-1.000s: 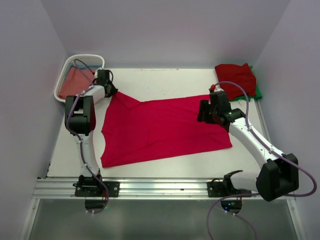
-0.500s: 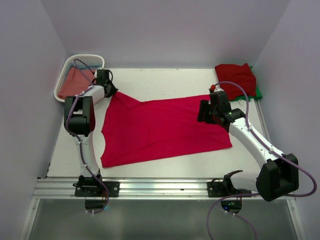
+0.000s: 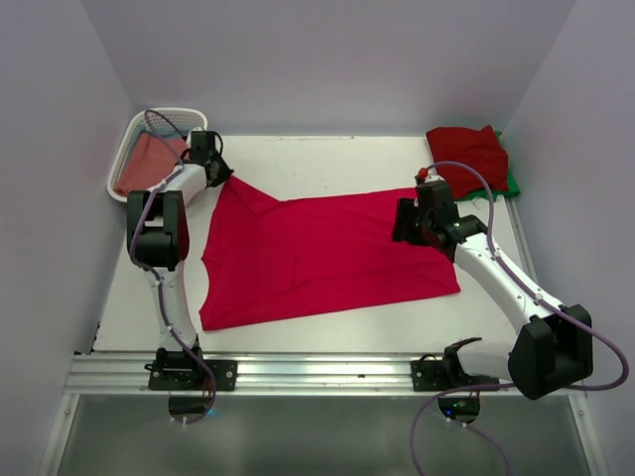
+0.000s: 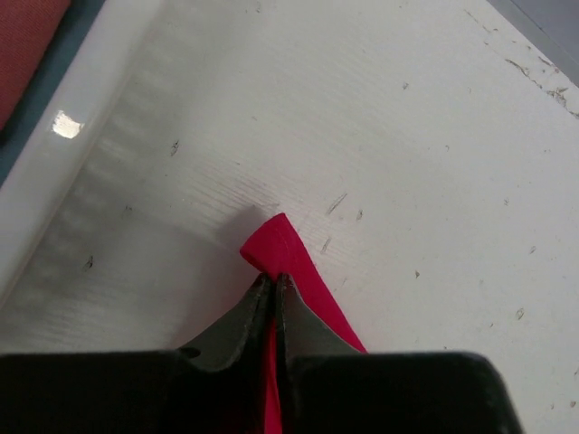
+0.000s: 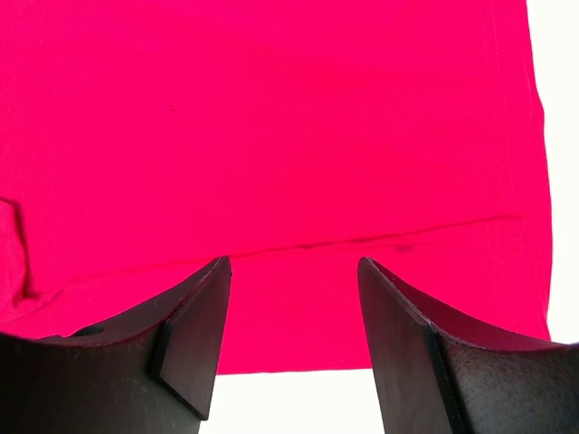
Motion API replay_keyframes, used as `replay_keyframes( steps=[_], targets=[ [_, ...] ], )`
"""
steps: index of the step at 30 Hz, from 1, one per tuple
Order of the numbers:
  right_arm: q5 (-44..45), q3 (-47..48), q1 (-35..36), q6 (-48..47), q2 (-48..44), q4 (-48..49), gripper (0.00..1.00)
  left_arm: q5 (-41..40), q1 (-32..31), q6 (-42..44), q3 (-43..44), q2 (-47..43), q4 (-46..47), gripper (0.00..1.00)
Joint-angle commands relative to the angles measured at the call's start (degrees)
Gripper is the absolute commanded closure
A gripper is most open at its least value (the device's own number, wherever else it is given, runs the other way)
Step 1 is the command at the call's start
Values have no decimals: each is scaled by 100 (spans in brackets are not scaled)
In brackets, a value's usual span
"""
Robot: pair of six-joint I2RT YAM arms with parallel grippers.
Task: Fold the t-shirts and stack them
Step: Grab one side of the 2/3 rectangular tshirt with both arms
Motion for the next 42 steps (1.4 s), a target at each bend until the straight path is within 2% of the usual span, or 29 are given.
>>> replay_keyframes(
  steps=[1, 5, 7, 11, 19, 26, 27, 42],
  targets=[
    [24, 32, -28, -44, -206, -15, 38, -19, 40, 114, 243, -45, 3, 92],
    [50, 24, -46, -53, -215, -15, 38, 7, 40, 123, 331, 69, -40, 92],
    [42, 32, -46, -53, -198, -24, 38, 8, 40, 140, 427, 122, -110, 84],
    [50, 32, -37, -61, -207, -24, 38, -1, 40, 140, 454, 183, -119, 80],
    [68, 24, -46, -70, -198, -33, 38, -27, 40, 132, 454, 263, -163, 84],
    [51, 15, -55, -70, -198, -33, 38, -537, 49, -53, 445, 341, -453, 76],
    [50, 6, -63, -70, -198, -33, 38, -546, 197, -70, 454, 359, -471, 76],
    [59, 41, -81, -79, -224, -59, 39, 34, 313, -27, 340, 667, 38, 75]
  ],
)
